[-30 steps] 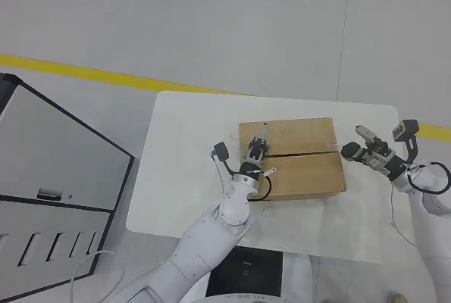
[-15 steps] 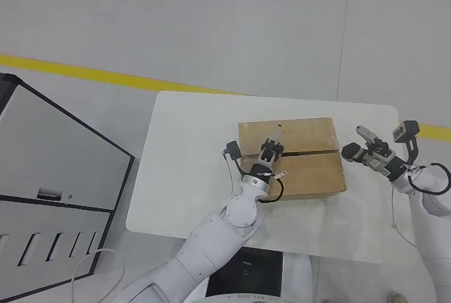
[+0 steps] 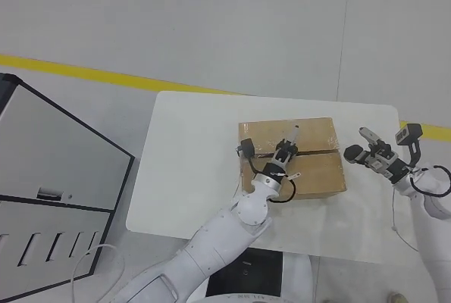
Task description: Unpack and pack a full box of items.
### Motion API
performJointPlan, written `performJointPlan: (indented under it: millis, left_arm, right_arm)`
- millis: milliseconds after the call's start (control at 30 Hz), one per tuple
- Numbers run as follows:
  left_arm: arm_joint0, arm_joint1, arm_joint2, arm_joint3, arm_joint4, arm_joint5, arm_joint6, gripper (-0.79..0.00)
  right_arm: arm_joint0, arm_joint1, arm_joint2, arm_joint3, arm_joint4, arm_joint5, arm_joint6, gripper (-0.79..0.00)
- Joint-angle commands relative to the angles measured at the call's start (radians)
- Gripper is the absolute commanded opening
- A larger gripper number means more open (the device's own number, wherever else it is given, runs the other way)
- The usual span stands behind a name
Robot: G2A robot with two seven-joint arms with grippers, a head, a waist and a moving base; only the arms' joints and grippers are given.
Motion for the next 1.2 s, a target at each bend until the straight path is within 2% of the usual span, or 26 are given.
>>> performJointPlan:
  millis: [0,333,500,600,733,800,1000,1167]
  left_arm:
    - [-0.004,-0.005,0.007,0.011,0.004,-0.004,-0.003,0.0]
    - [0.002,-0.018,0.0,0.016,0.011,-0.018,-0.011,0.0]
    - [0.025,-0.012,-0.035,-0.037,0.019,-0.015,-0.005,0.0]
    - [0.046,-0.004,-0.066,-0.079,0.028,-0.005,-0.009,0.0]
    - [0.081,0.008,-0.113,-0.148,0.022,0.012,-0.028,0.0]
    - [0.105,0.015,-0.142,-0.201,0.012,0.02,-0.047,0.0]
    - [0.204,0.041,-0.246,-0.415,-0.083,0.069,-0.127,0.0]
    - [0.281,0.059,-0.329,-0.578,-0.167,0.144,-0.183,0.0]
  right_arm:
    - [0.0,0.0,-0.001,0.003,0.003,0.001,-0.002,0.0]
    - [0.024,-0.001,-0.017,0.039,0.009,-0.005,0.007,0.0]
    - [0.034,-0.002,-0.018,0.033,0.035,-0.012,0.003,0.0]
    - [0.059,0.002,-0.013,0.016,-0.008,-0.019,0.001,0.0]
    - [0.092,0.01,-0.022,-0.044,-0.191,-0.038,-0.081,0.0]
    - [0.089,0.012,-0.039,-0.108,-0.337,-0.047,-0.153,0.0]
    - [0.033,0.011,-0.12,-0.266,-0.761,-0.037,-0.388,0.0]
    - [-0.022,0.013,-0.161,-0.316,-1.03,-0.075,-0.497,0.0]
